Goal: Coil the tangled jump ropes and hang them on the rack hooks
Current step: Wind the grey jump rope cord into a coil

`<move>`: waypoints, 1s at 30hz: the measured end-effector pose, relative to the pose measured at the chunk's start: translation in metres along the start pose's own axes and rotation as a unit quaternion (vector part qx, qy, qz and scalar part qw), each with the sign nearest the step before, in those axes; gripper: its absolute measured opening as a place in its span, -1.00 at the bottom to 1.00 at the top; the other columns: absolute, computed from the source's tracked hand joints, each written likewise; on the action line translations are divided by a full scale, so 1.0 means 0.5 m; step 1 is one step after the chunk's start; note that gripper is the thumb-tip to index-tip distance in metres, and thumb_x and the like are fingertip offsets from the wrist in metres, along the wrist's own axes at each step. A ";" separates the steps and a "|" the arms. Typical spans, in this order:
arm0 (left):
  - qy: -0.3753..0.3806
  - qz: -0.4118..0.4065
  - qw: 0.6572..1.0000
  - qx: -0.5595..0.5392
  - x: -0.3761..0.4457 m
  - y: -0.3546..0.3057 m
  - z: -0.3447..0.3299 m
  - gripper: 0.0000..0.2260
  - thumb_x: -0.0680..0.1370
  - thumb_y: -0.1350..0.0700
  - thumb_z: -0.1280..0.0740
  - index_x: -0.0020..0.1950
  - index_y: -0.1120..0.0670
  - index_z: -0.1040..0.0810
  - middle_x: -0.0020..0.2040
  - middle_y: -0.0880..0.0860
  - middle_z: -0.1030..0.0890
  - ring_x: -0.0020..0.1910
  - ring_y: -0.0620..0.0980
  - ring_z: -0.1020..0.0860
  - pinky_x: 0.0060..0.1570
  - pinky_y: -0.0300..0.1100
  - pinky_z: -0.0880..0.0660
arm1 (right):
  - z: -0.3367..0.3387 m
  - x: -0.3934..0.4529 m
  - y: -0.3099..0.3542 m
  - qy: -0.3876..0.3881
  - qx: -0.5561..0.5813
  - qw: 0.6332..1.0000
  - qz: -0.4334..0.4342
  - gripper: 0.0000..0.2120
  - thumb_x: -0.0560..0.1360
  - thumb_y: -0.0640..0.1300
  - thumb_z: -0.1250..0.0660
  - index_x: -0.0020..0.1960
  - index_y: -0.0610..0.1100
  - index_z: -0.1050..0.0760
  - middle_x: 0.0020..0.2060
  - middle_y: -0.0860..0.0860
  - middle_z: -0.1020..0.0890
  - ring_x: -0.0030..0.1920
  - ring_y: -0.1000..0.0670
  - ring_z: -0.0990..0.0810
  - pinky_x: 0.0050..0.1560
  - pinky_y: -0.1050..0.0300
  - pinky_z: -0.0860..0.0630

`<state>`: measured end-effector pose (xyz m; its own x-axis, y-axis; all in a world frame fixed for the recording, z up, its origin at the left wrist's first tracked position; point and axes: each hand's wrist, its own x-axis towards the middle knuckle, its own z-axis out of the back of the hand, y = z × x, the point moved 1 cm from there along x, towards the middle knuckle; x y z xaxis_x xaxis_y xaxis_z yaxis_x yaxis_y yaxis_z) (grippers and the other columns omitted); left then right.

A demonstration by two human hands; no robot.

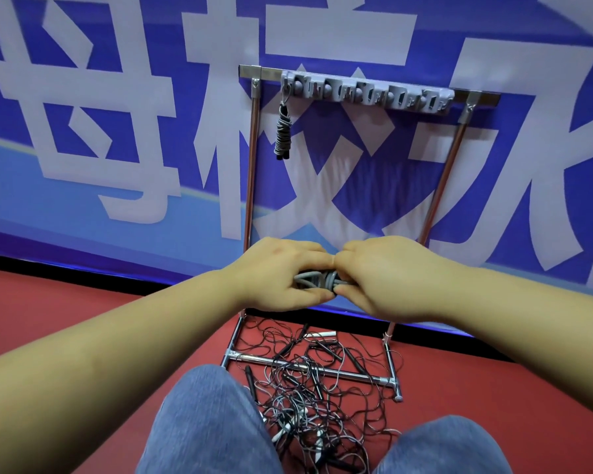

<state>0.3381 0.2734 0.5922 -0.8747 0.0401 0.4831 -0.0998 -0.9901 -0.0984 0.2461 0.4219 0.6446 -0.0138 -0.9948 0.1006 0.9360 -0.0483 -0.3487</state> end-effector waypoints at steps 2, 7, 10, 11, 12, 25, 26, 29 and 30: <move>-0.018 -0.029 0.999 -0.002 -0.008 0.004 -0.002 -0.62 0.48 -0.18 -0.23 0.19 -0.05 -0.58 -0.03 -0.10 -0.61 -0.09 -0.07 -0.57 -0.26 -0.11 -0.52 | 0.011 -0.003 0.003 0.007 0.037 0.999 0.021 -0.87 0.59 0.04 -0.12 0.04 0.00 -0.35 -0.11 0.03 -0.40 -0.07 -0.06 -0.46 -0.12 0.10 -0.32; -0.061 -0.087 0.994 -0.014 -0.026 -0.001 -0.003 -0.65 0.49 -0.12 -0.28 0.27 -0.12 -0.44 -0.02 -0.06 -0.62 -0.11 -0.09 -0.55 -0.32 -0.13 -0.52 | 0.031 -0.023 0.008 0.031 0.118 0.991 0.045 -0.75 0.56 0.02 -0.22 -0.24 0.11 -0.21 -0.27 0.11 -0.34 -0.25 0.10 -0.34 -0.27 0.19 -0.21; -0.077 -0.085 0.993 -0.028 -0.026 -0.001 0.002 -0.62 0.49 -0.11 -0.29 0.30 -0.15 -0.39 -0.03 -0.05 -0.61 -0.13 -0.10 -0.55 -0.30 -0.16 -0.51 | 0.037 -0.031 -0.003 0.029 0.155 0.987 0.041 -0.75 0.53 0.01 -0.26 -0.27 0.07 -0.27 -0.30 0.13 -0.36 -0.29 0.15 -0.35 -0.24 0.30 -0.28; -0.082 -0.080 0.993 -0.030 -0.024 -0.001 0.004 -0.62 0.49 -0.11 -0.30 0.31 -0.14 -0.41 -0.04 -0.06 -0.61 -0.13 -0.10 -0.54 -0.29 -0.17 -0.50 | 0.037 -0.032 -0.009 0.025 0.174 0.984 0.038 -0.76 0.52 0.01 -0.28 -0.27 0.05 -0.29 -0.31 0.12 -0.37 -0.29 0.13 -0.36 -0.23 0.29 -0.29; -0.085 -0.072 0.993 -0.033 -0.023 -0.002 0.005 -0.61 0.49 -0.12 -0.30 0.31 -0.12 -0.43 -0.05 -0.06 -0.61 -0.12 -0.12 -0.54 -0.27 -0.17 -0.50 | 0.035 -0.031 -0.017 0.016 0.197 0.980 0.034 -0.77 0.51 0.00 -0.29 -0.27 0.03 -0.32 -0.31 0.11 -0.39 -0.30 0.11 -0.36 -0.24 0.27 -0.29; -0.111 0.351 0.761 -0.534 -0.029 -0.073 -0.043 -0.83 0.52 0.09 -0.38 0.01 0.16 -0.65 -0.23 0.07 -0.63 -0.29 -0.02 -0.52 -0.24 -0.19 -0.44 | -0.096 -0.021 0.008 -0.226 0.359 0.896 -0.133 -0.84 0.40 -0.13 -0.47 -0.03 0.02 -0.63 -0.26 0.13 -0.52 -0.19 0.12 -0.52 -0.16 0.35 -0.42; -0.105 0.358 0.756 -0.538 -0.026 -0.073 -0.043 -0.82 0.52 0.07 -0.38 0.00 0.16 -0.66 -0.21 0.09 -0.62 -0.27 0.01 -0.52 -0.22 -0.15 -0.43 | -0.100 -0.018 0.010 -0.229 0.383 0.882 -0.152 -0.84 0.40 -0.15 -0.48 -0.04 0.03 -0.64 -0.26 0.12 -0.54 -0.18 0.14 -0.53 -0.14 0.36 -0.44; -0.082 0.363 0.757 -0.537 -0.014 -0.075 -0.035 -0.82 0.53 0.03 -0.37 -0.06 0.14 -0.65 -0.20 0.11 -0.61 -0.24 0.05 -0.50 -0.24 -0.15 -0.44 | -0.096 -0.008 0.005 -0.238 0.429 0.849 -0.198 -0.87 0.36 -0.15 -0.50 -0.14 0.03 -0.62 -0.24 0.06 -0.62 -0.19 0.13 -0.59 -0.14 0.35 -0.46; -0.074 0.357 0.761 -0.537 -0.009 -0.076 -0.031 -0.80 0.54 0.02 -0.35 -0.04 0.14 -0.64 -0.19 0.10 -0.61 -0.25 0.03 -0.50 -0.25 -0.18 -0.45 | -0.093 -0.005 0.000 -0.234 0.443 0.841 -0.206 -0.88 0.35 -0.15 -0.51 -0.17 0.02 -0.61 -0.24 0.05 -0.64 -0.20 0.12 -0.60 -0.14 0.34 -0.47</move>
<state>0.3387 0.3129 0.5804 -0.8330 -0.5502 0.0586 -0.0239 -0.0701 -0.9973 0.2299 0.4200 0.6010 -0.4549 -0.7563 0.4701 0.7830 -0.0883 0.6157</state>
